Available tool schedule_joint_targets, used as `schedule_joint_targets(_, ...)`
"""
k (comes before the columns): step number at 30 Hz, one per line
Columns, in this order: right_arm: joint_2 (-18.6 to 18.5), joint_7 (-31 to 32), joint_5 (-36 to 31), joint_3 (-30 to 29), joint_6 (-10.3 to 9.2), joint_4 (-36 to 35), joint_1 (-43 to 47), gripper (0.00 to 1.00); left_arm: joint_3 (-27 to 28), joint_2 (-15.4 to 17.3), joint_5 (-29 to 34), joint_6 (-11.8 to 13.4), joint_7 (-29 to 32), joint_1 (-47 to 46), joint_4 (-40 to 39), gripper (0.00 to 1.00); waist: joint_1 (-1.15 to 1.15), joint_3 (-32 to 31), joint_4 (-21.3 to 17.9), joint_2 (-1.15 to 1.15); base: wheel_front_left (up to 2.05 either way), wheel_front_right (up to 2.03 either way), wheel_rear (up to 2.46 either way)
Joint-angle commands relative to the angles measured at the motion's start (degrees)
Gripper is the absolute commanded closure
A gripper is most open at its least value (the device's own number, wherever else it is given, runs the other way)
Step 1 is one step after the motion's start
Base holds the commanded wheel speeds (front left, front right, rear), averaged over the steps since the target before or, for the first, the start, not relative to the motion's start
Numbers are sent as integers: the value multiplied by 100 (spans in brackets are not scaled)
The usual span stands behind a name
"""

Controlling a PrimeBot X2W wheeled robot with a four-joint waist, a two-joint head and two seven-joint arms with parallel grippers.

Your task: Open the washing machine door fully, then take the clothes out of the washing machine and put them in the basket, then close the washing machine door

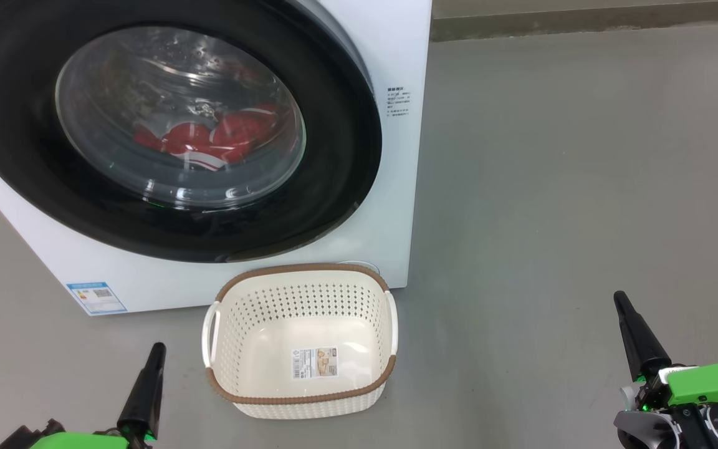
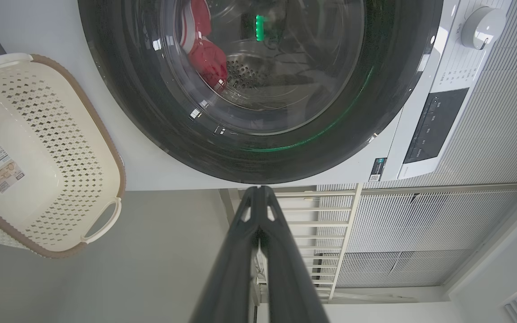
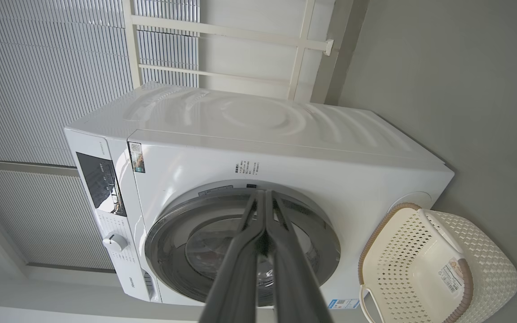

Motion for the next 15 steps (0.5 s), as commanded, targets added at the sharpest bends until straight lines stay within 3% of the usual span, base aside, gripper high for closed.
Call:
schedule_joint_targets(1,-92,32,41,102,2,-173,-242,100,196,55,-31,-40,17,-227,-121,100,0,0,0,0,0,0,0)
schedule_joint_targets(15,-92,32,41,102,2,-173,-242,100,196,55,-31,-40,17,-227,-121,100,0,0,0,0,0,0,0)
